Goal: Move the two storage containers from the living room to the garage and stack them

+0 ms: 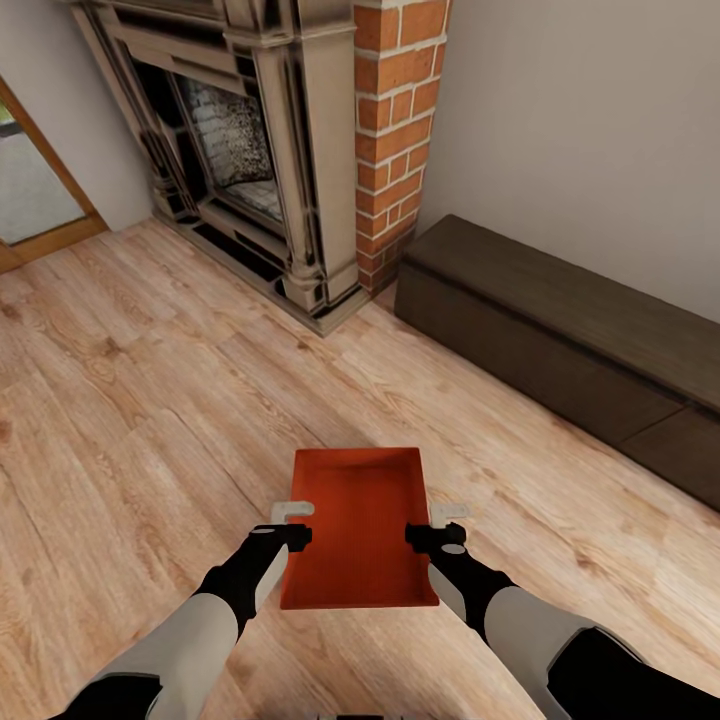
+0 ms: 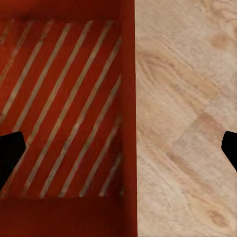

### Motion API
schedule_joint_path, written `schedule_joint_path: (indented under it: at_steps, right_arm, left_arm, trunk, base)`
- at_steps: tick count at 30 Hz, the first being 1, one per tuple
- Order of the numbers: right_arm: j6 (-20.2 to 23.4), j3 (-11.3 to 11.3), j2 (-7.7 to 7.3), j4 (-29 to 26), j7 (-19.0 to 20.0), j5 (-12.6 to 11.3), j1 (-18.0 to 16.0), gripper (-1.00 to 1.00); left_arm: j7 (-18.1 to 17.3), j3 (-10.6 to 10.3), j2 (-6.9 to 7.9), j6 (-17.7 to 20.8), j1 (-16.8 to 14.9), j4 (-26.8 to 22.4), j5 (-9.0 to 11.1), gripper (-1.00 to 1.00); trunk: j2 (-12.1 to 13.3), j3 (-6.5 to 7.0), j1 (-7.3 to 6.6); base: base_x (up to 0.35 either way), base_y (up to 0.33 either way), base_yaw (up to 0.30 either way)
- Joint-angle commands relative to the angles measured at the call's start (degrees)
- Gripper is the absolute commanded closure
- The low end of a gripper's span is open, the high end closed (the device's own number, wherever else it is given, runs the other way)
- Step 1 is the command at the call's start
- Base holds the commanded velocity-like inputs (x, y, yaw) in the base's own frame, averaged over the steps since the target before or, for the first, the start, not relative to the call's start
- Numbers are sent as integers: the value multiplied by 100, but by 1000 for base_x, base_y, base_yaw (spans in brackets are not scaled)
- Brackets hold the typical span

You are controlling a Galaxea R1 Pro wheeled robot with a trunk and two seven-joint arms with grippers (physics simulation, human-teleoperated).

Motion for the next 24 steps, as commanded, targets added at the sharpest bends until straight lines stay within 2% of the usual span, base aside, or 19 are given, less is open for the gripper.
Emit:
schedule_joint_path:
  at_steps: [1,16,20,24]
  right_arm:
    - [-24,48,0,3,-21,-61,-2,-100]
    - [-24,48,-13,3,-21,-61,-1,-100]
    - [-24,45,-119,3,-21,-61,0,-100]
    - [-24,44,-144,3,-21,-61,1,-100]
  left_arm:
    - [11,11,-3,31,0,-11,-14,-100]
    - [11,11,5,27,0,-11,-14,-100]
    - [11,11,94,33,0,-15,-19,-100]
    - [11,11,162,35,0,-19,-19,-100]
  trunk:
    - [-43,-22,22]
    - [-645,-291,352]
    - [-805,-363,439]
    - [-965,-434,527]
  base:
    - [0,0,0]
    - [0,0,0]
    - [0,0,0]
    - [0,0,0]
